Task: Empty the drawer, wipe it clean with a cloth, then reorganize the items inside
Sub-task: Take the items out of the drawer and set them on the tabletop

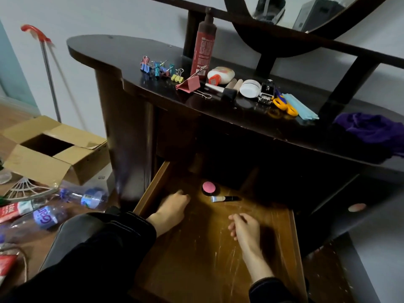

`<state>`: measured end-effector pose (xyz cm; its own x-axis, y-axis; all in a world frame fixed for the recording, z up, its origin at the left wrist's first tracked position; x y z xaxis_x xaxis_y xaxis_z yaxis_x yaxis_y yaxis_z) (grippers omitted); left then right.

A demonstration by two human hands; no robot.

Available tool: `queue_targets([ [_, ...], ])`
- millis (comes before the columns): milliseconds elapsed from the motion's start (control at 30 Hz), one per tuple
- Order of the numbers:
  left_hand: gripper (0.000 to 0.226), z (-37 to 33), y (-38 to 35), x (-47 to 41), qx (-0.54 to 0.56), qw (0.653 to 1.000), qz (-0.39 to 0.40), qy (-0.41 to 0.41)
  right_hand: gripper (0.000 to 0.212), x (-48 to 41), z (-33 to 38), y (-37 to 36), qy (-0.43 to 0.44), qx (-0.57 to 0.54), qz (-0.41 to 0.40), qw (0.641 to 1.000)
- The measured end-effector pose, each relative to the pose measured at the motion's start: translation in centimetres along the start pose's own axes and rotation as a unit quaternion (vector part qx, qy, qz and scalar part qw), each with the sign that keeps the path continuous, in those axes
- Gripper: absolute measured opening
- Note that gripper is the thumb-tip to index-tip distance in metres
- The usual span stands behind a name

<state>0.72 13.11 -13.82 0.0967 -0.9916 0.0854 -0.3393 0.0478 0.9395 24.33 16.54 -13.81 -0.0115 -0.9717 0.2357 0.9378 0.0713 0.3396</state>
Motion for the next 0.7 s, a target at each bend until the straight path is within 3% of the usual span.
queue_targets([
  [200, 0.016, -0.3, 0.4, -0.3, 0.130, 0.991, -0.022, 0.008, 0.014, -0.7, -0.2, -0.5, 0.023, 0.066, -0.010, 0.998],
  [333, 0.025, -0.6, -0.2, -0.8, 0.288, 0.957, 0.018, 0.039, 0.026, -3.1, 2.1, -1.5, 0.095, 0.226, -0.015, 0.969],
  [433, 0.016, -0.1, -0.7, -0.9, 0.434, 0.895, 0.035, 0.101, 0.048, -5.0, 4.0, -3.1, 0.169, 0.414, -0.006, 0.894],
  [533, 0.008, 0.2, -1.2, -0.6, 0.569, 0.804, 0.053, 0.166, 0.062, -6.1, 4.5, -5.0, 0.212, 0.562, 0.025, 0.799],
  [600, 0.012, 0.0, -1.5, -0.3, 0.642, 0.738, 0.073, 0.194, 0.066, -6.5, 3.9, -5.7, 0.210, 0.604, 0.052, 0.767],
  [700, 0.012, -0.8, -1.5, 0.1, 0.698, 0.678, 0.117, 0.200, 0.051, -6.5, 3.4, -6.5, 0.232, 0.636, 0.055, 0.734],
])
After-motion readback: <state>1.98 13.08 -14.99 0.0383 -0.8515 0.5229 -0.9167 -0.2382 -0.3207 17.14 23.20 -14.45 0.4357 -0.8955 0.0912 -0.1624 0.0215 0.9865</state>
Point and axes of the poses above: each hand's wrist, its own x-axis away from the middle knuckle, its own y-axis out of the back of the hand, z = x × y, the point moved 7 cm from there along -x, towards the middle knuckle, and after that the axes turned 2 degrees about -y, right-handed, at the moved point
